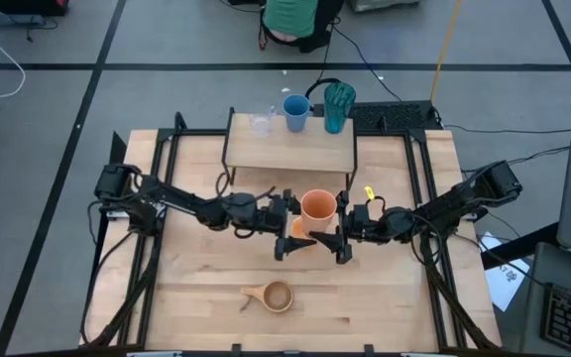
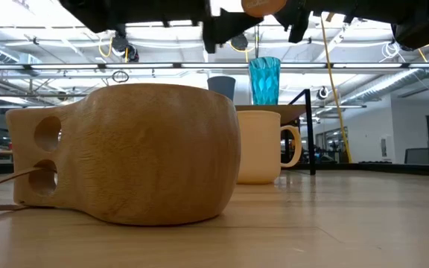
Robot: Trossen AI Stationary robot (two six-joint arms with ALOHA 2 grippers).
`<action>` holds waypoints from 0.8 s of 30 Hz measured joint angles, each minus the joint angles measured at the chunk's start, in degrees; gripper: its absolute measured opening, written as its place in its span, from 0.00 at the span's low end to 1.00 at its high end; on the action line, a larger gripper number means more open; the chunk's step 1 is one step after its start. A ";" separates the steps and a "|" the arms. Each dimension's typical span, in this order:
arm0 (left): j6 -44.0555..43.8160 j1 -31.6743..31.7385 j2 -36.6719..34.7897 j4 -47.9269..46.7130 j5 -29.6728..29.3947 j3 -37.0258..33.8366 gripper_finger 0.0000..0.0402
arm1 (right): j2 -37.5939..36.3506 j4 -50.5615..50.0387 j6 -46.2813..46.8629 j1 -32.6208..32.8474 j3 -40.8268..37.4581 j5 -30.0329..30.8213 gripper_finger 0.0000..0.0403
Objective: Stack small to large cups/mugs on shelf
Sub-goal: Put the orange cup on the shelf
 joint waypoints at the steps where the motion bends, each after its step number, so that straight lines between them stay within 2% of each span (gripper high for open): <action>1: -0.02 0.32 1.00 0.00 0.57 0.96 0.99 | 0.00 0.00 0.00 0.00 0.00 -0.04 0.72; 8: -0.15 1.21 3.39 -2.40 1.23 4.32 0.96 | -0.05 -0.15 0.04 0.00 0.00 -1.23 0.72; 18: 0.43 0.83 3.25 -2.84 2.62 4.34 0.70 | -0.04 -1.46 0.26 -0.02 0.00 -1.27 0.72; 24: 1.20 0.84 3.25 -2.84 2.62 4.34 0.71 | -0.04 -1.68 0.04 0.00 0.00 -1.29 0.72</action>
